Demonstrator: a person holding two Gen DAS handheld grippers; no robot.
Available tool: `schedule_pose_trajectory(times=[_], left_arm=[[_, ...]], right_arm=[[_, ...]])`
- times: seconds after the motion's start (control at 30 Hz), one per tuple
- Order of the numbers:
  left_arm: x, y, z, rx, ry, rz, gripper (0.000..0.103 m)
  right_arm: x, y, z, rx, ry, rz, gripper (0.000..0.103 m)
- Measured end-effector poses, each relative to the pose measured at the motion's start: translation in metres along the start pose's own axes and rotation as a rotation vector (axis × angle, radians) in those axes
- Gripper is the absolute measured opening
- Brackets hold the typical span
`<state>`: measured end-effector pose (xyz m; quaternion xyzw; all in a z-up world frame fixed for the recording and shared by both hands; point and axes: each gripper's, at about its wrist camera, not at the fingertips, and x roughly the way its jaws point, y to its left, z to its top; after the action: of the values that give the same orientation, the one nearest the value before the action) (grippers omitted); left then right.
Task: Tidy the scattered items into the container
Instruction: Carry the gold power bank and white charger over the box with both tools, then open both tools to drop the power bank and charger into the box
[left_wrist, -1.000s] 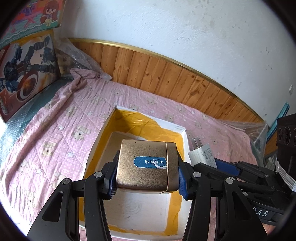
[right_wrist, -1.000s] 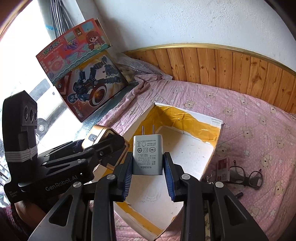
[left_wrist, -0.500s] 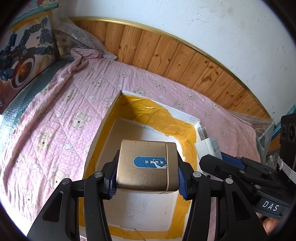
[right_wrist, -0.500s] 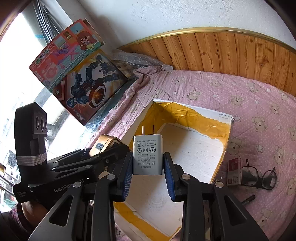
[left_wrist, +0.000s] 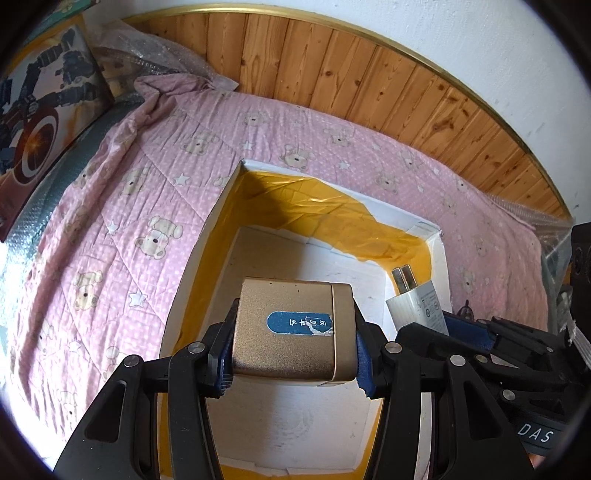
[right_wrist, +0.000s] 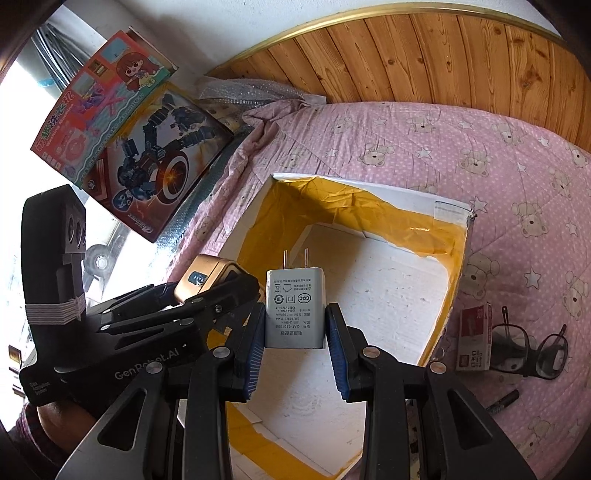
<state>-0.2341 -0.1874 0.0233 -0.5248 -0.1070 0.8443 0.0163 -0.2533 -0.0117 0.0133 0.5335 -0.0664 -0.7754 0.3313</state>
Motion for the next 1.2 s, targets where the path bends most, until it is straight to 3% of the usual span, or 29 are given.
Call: schedule_pose_trajectory(times=[0.33, 0.63, 1.1, 1.2], left_arm=[[0.029, -0.01, 0.023, 0.019, 0.033, 0.022, 0.053], [0.067, -0.019, 0.036, 0.061, 0.067, 0.068, 0.053], [0.114, -0.011, 0.038, 0.07, 0.111, 0.128, 0.054], [0.127, -0.004, 0.038, 0.049, 0.151, 0.102, 0.055]], right_arm=[[0.025, -0.011, 0.017, -0.088, 0.062, -0.079, 0.034], [0.052, -0.009, 0.023, -0.253, 0.124, -0.194, 0.034], [0.09, -0.014, 0.032, -0.342, 0.225, -0.283, 0.034], [0.093, -0.018, 0.033, -0.341, 0.232, -0.291, 0.034]])
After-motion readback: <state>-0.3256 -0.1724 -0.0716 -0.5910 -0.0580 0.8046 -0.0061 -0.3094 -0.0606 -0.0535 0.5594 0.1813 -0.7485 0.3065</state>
